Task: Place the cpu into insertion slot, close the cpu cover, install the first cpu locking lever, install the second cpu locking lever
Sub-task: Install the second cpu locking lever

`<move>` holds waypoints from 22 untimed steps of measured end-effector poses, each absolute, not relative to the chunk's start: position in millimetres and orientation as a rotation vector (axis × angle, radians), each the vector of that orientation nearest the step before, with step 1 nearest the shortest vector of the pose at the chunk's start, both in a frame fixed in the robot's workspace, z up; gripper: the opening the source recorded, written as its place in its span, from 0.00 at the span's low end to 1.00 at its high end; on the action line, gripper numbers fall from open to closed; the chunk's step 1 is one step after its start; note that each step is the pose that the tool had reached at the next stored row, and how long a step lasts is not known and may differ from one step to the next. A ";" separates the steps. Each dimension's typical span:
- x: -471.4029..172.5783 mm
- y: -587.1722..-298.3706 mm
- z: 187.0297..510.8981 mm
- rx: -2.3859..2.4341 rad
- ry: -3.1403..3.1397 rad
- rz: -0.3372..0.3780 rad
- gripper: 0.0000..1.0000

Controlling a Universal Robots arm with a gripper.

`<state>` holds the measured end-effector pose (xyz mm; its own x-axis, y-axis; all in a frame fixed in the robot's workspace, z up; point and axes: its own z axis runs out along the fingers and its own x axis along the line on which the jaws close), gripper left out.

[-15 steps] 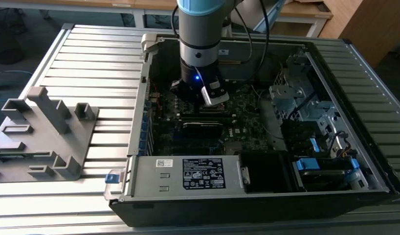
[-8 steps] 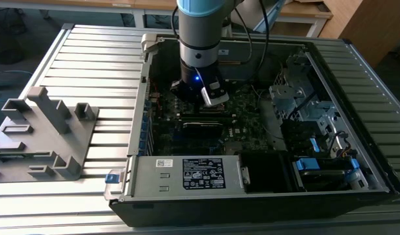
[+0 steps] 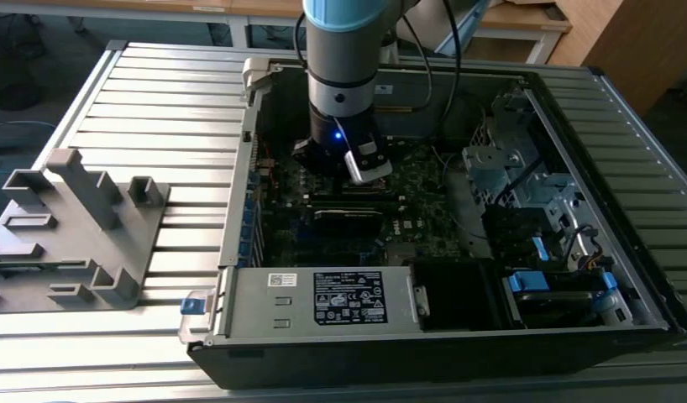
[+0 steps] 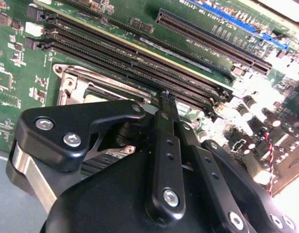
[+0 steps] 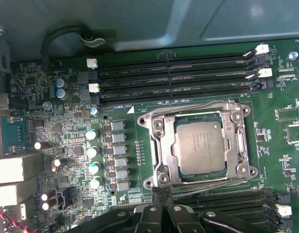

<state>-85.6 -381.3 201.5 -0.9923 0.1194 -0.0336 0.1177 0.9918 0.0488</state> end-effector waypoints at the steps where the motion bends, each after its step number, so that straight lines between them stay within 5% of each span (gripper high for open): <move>1: -85.7 -381.2 201.4 0.185 3.099 0.075 0.11; 22: -86.9 -380.9 199.7 0.186 3.099 0.132 0.11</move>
